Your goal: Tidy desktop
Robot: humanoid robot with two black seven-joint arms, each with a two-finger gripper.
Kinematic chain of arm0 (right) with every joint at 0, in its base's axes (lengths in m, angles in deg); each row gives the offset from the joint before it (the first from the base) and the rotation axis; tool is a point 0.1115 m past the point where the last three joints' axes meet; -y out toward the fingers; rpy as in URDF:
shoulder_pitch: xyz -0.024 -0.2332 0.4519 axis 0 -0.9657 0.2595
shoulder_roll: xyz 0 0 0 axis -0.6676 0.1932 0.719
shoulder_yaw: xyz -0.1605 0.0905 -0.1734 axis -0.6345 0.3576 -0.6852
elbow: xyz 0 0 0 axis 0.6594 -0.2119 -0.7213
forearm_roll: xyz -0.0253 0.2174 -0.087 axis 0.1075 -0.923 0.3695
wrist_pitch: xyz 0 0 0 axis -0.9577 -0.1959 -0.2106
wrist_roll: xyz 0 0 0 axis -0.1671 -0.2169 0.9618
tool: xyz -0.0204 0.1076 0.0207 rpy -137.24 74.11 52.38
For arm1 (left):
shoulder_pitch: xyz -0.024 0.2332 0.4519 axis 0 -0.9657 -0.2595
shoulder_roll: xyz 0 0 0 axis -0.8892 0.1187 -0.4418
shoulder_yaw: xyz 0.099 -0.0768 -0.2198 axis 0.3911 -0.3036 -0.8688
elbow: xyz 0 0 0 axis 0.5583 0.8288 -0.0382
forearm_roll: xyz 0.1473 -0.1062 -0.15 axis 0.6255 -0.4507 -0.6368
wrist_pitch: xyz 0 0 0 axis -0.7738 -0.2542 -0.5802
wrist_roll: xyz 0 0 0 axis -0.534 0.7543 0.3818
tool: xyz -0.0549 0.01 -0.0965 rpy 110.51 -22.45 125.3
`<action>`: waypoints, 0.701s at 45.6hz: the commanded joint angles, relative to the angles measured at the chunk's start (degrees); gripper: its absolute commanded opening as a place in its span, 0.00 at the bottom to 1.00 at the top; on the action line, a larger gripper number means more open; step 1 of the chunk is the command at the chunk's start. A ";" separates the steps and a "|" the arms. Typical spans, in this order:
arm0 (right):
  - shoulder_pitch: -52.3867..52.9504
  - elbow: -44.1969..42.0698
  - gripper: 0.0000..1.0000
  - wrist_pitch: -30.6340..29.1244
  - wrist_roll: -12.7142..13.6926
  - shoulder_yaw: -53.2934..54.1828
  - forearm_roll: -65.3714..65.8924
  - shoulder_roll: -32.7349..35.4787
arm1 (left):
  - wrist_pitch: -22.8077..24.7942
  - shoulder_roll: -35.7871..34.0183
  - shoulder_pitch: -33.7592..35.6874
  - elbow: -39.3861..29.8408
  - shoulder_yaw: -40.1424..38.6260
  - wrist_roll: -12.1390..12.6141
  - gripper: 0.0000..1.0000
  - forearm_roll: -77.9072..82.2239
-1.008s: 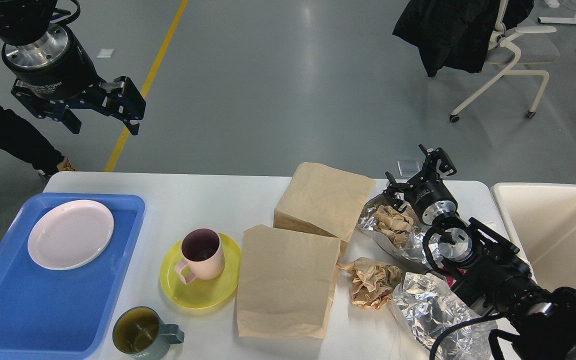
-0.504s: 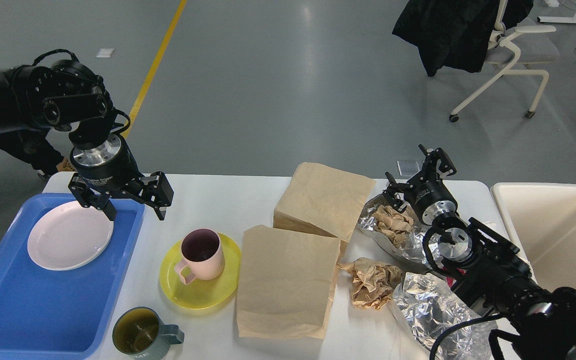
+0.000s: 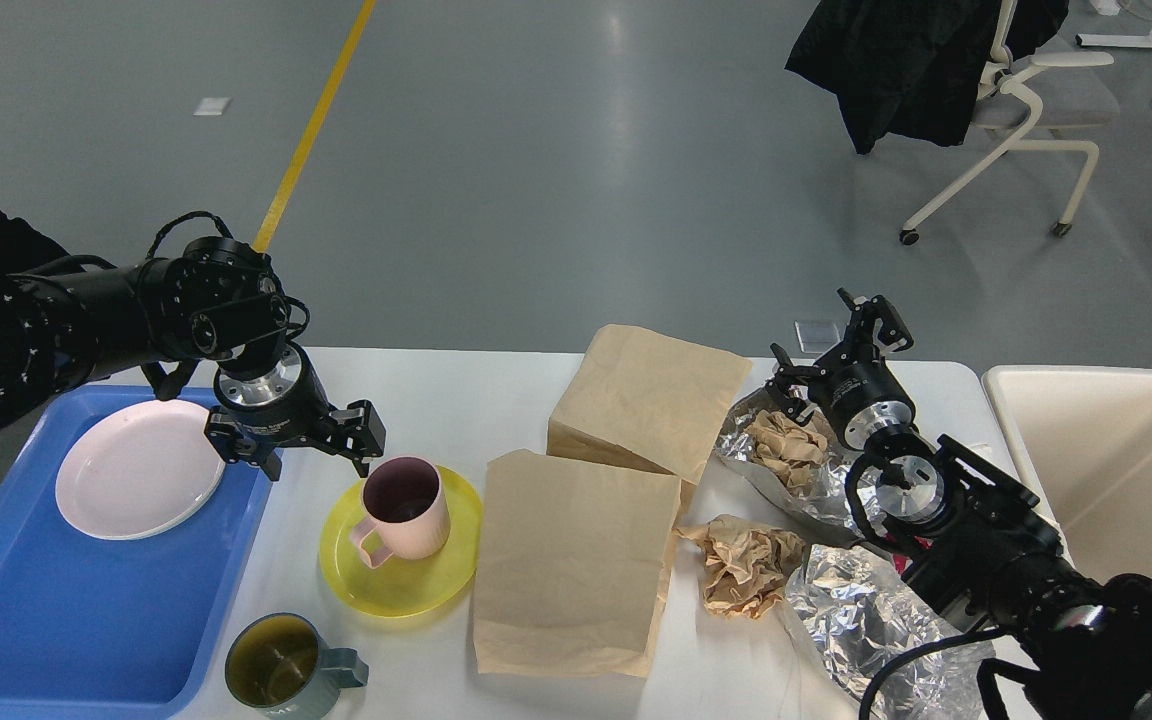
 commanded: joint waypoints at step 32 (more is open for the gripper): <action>0.00 0.00 1.00 -0.03 -0.01 0.00 0.00 0.00 | -9.30 6.49 -9.71 8.26 -2.26 0.69 0.93 0.26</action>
